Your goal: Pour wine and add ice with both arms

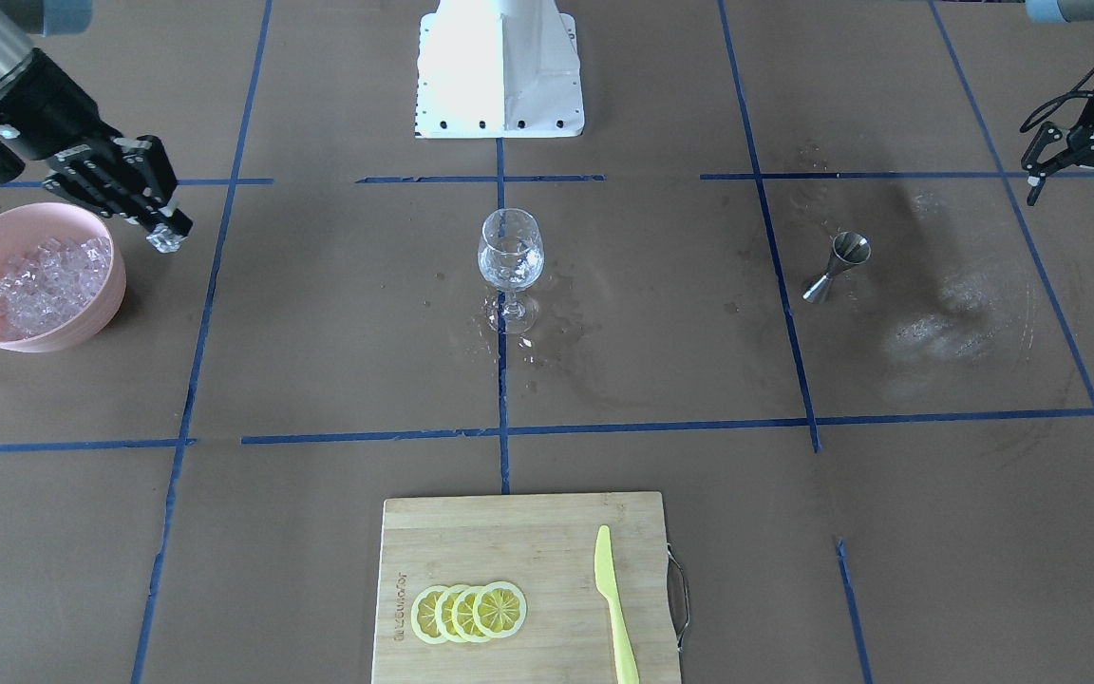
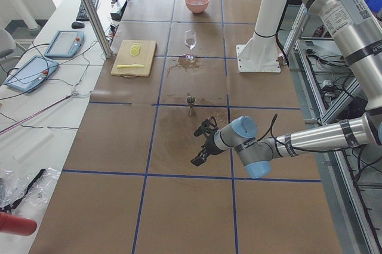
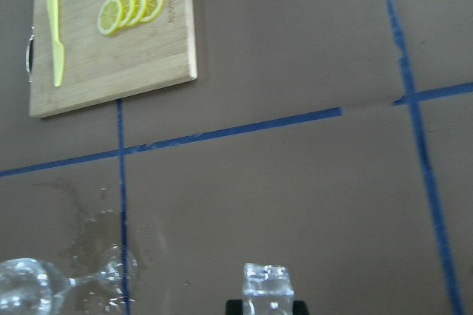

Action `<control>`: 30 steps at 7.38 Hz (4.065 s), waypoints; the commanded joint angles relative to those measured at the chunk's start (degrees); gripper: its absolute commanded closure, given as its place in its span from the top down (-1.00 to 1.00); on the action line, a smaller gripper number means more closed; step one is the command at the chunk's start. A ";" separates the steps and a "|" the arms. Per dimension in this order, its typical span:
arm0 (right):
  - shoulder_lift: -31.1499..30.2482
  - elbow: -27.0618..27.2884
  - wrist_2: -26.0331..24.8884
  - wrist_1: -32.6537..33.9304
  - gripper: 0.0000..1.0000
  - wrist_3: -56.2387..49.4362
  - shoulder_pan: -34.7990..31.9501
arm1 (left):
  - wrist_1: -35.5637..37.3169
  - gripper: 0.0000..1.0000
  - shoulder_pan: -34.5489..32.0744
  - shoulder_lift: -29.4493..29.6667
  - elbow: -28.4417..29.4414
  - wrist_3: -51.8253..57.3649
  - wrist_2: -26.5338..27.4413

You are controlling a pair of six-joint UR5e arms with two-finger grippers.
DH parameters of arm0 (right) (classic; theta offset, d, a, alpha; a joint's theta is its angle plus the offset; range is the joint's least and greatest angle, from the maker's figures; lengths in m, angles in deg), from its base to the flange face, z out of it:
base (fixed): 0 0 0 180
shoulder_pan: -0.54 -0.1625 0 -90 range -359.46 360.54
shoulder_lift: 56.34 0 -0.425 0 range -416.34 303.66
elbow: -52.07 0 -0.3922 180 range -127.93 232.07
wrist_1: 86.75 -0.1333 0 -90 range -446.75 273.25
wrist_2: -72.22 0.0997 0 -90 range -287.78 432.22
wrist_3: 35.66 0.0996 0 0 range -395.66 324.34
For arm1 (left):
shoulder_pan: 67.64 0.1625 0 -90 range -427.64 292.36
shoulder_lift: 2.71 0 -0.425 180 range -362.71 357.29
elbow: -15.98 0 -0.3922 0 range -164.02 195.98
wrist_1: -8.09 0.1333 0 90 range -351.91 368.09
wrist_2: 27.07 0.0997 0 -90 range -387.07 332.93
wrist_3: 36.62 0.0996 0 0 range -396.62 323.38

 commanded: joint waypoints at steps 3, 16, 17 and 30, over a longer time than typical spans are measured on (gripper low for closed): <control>22.29 -0.75 -23.45 17.00 -1.00 17.00 22.25 | 12.39 1.00 -17.16 7.03 1.87 6.77 -17.17; 13.08 -2.17 -2.92 18.83 1.00 -3.56 0.93 | 18.16 1.00 -18.92 7.30 2.40 6.95 -16.56; 7.64 -2.51 2.36 19.00 1.00 -13.99 -4.97 | 22.20 1.00 -19.01 8.34 2.14 9.12 -16.82; -5.18 -7.69 9.71 35.79 1.00 -65.34 -23.22 | 90.27 1.00 -32.19 28.13 -12.01 33.84 -24.11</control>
